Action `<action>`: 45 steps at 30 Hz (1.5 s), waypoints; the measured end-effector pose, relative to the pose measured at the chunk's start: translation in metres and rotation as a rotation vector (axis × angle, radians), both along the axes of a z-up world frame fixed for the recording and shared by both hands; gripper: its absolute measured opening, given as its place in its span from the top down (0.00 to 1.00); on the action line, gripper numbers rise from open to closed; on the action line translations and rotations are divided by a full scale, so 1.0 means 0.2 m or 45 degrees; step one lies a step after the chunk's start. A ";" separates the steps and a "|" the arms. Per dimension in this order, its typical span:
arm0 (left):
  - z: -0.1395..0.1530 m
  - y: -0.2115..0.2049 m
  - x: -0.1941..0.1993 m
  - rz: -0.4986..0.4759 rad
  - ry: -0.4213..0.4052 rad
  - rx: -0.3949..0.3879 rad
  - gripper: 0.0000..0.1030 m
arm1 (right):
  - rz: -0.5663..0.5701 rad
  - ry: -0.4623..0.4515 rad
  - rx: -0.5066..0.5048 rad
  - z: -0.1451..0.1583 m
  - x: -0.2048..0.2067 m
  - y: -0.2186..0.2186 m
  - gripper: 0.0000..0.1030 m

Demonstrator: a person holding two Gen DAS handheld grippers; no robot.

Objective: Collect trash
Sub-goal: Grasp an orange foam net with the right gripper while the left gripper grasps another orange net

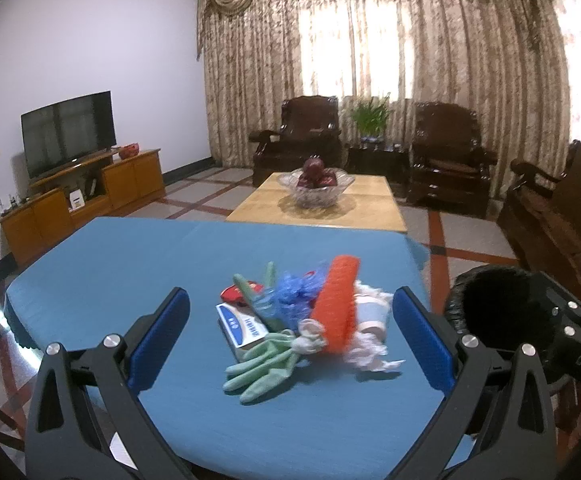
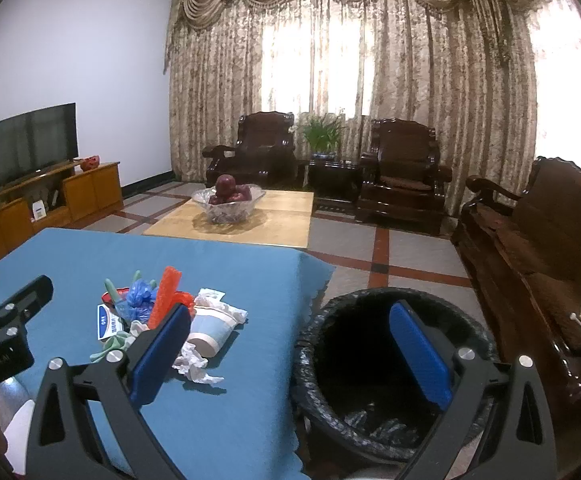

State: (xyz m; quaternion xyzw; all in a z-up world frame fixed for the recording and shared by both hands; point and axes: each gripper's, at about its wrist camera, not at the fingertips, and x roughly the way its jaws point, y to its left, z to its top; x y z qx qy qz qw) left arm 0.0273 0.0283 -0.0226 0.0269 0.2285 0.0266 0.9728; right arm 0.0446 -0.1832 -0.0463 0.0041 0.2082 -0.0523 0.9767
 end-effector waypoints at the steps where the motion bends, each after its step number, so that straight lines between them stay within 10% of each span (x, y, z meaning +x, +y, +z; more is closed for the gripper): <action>1: -0.02 0.02 0.03 0.015 0.018 0.000 0.05 | 0.006 0.008 0.003 -0.02 0.03 0.02 0.06; 22: -0.48 0.46 0.46 0.157 0.227 0.019 0.05 | 0.184 0.265 0.004 -0.44 0.48 0.35 0.22; 33: -0.54 0.59 0.53 0.238 0.250 0.031 0.07 | 0.330 0.233 0.027 -0.41 0.61 0.51 0.29; 39: -0.56 0.61 0.55 0.232 0.253 0.021 0.07 | 0.385 0.271 0.031 -0.45 0.73 0.62 0.46; 45: -0.59 0.60 0.56 0.228 0.269 0.014 0.07 | 0.473 0.332 0.060 -0.52 0.75 0.65 0.89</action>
